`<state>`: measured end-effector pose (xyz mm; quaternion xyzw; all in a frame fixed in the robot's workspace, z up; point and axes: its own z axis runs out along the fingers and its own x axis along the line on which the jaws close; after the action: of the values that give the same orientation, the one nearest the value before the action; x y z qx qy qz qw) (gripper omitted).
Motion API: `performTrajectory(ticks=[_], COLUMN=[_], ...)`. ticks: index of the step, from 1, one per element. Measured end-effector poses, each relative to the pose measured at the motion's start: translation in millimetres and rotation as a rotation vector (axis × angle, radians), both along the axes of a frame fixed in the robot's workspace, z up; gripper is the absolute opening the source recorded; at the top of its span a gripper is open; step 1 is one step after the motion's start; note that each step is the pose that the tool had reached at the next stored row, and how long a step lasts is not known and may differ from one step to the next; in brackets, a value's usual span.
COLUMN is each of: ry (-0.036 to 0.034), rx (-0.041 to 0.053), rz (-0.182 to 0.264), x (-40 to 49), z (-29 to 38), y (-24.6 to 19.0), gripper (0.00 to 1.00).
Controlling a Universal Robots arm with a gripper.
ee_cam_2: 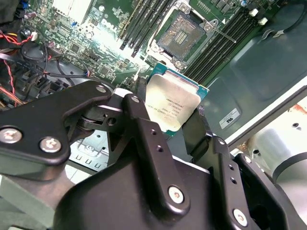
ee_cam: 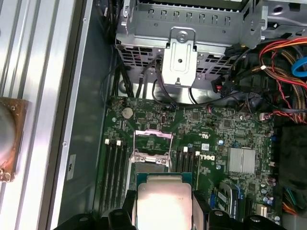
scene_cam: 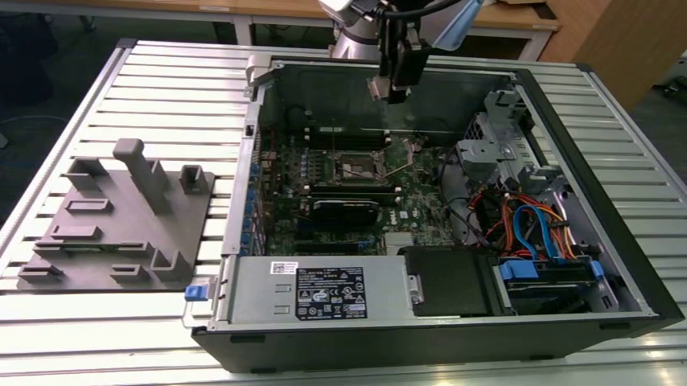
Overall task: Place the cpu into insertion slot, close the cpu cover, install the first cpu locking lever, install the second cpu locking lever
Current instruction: 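Place the cpu into insertion slot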
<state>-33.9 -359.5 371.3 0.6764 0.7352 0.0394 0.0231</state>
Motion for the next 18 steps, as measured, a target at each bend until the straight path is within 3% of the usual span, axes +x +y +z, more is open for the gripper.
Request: performTrajectory(ticks=[15,18], ry=[0.0000,0.0000], rx=[0.0000,-0.0002], rz=[-0.070,-0.052], x=[0.0,0.0], z=[0.0,0.0], y=[0.0,0.0], gripper=[0.54,0.54])
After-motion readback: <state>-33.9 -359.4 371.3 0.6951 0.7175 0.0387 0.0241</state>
